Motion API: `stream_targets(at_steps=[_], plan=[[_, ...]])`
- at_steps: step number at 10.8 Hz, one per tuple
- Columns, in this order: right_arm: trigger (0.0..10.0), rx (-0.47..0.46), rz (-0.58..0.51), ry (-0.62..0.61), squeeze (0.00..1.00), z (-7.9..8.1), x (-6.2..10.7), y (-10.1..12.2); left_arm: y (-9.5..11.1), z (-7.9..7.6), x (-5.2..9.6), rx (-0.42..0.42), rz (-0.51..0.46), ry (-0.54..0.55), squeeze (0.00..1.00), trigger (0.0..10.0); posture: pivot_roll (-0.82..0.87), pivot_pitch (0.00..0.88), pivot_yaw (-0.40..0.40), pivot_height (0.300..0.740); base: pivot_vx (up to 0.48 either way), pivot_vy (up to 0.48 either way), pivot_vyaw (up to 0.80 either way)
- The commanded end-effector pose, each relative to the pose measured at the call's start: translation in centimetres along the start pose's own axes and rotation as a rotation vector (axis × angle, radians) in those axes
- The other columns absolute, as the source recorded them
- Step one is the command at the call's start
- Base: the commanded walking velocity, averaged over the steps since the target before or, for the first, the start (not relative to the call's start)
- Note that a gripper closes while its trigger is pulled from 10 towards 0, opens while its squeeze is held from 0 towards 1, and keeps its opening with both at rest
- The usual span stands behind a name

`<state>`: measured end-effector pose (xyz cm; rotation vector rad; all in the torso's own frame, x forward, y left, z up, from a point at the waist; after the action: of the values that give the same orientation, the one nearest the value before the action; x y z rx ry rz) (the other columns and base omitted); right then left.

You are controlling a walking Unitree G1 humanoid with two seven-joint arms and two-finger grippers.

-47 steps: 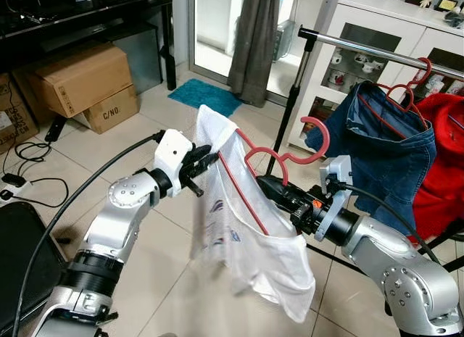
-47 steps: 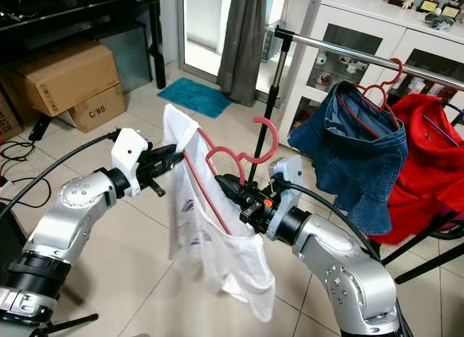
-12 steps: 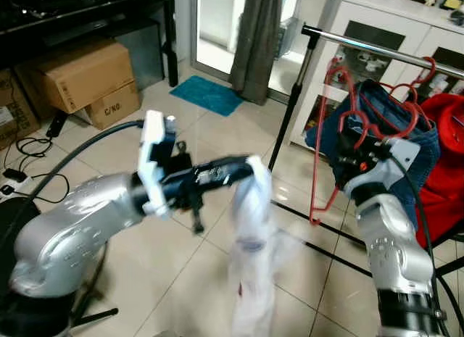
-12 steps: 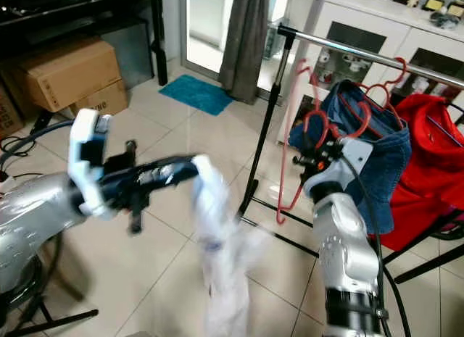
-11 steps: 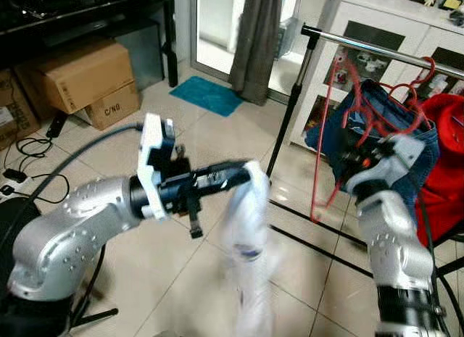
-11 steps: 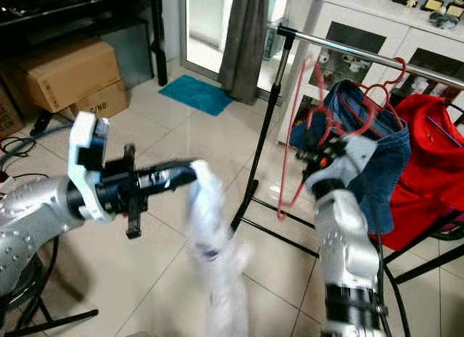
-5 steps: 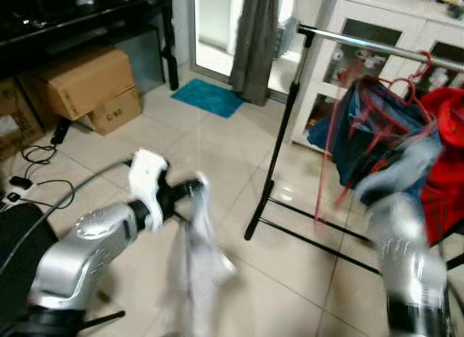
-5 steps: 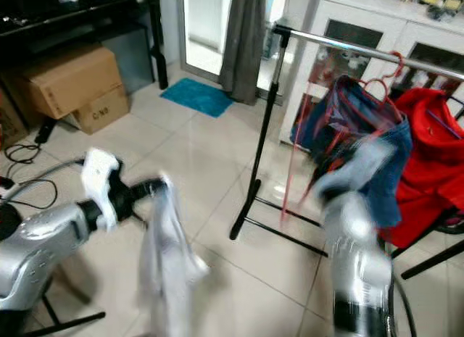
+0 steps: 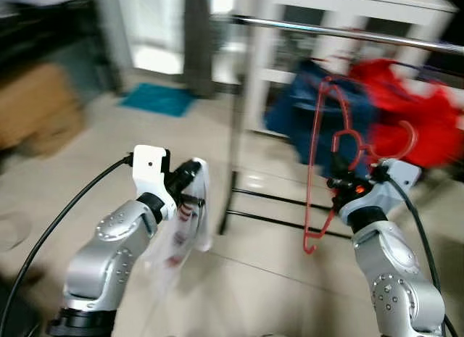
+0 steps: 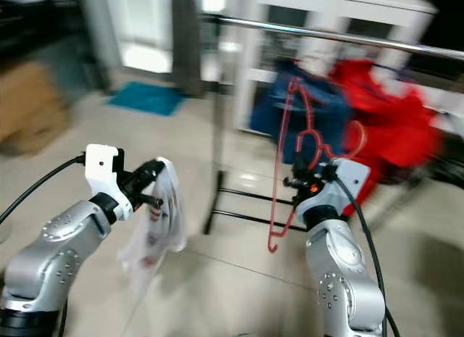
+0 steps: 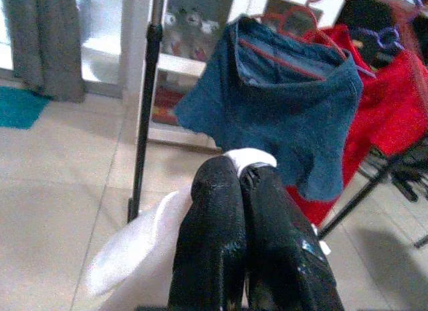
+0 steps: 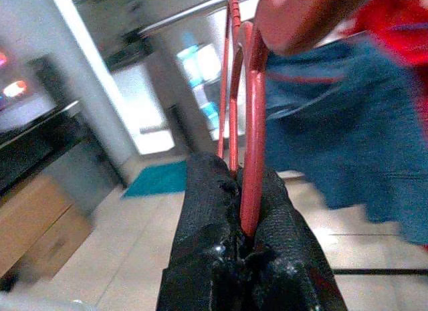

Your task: Hang hanger

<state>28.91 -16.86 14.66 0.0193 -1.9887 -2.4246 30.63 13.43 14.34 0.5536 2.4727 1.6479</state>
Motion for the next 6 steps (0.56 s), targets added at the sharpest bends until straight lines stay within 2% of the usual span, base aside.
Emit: stream_targets(at_steps=[1, 2, 3, 4, 6], plan=[[10.0, -0.028, -0.048, -0.002, 0.00, 0.2, -0.2, 1.1, 1.3, -0.1, 0.0, -0.023, -0.081, 0.022, 0.00, 10.0, -0.14, 0.000, -0.032, 0.740, 0.000, 0.000, -0.80], [10.0, -0.038, -0.078, -0.028, 0.00, 0.0, -0.6, 1.5, 0.7, -0.4, -0.2, -0.037, -0.045, 0.013, 0.00, 10.0, -0.14, 0.000, -0.035, 0.740, 0.000, 0.000, -0.80], [10.0, -0.078, -0.094, -0.054, 0.00, -0.2, -0.7, 1.7, 0.7, -0.3, -0.4, -0.040, -0.057, 0.029, 0.00, 10.0, -0.14, 0.000, -0.038, 0.740, 0.000, 0.000, -0.80], [10.0, -0.155, -0.102, -0.083, 0.00, -0.5, -0.9, 1.9, 0.9, -0.4, -0.5, -0.042, -0.061, 0.028, 0.00, 10.0, -0.13, 0.000, -0.046, 0.740, 0.000, 0.000, -0.80], [10.0, -0.159, -0.063, -0.061, 0.00, 0.0, -1.3, 1.3, 0.5, -0.2, -0.5, -0.087, -0.037, 0.067, 0.00, 10.0, -0.12, 0.000, -0.057, 0.740, 0.000, 0.000, -0.80]])
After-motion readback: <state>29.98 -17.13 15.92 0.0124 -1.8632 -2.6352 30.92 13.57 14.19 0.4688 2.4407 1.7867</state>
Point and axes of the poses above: a point about 5 cm out from each wrist's last joint towards the gripper, its own x axis pointing back from the gripper into the wrist, its own y axis along the axis of the wrist's last joint, z = x × y, the point moved 3 cm from there along -x, pointing out of the wrist towards the gripper, and after that the axes turned 13 degrees about x, right-handed, at the moved point
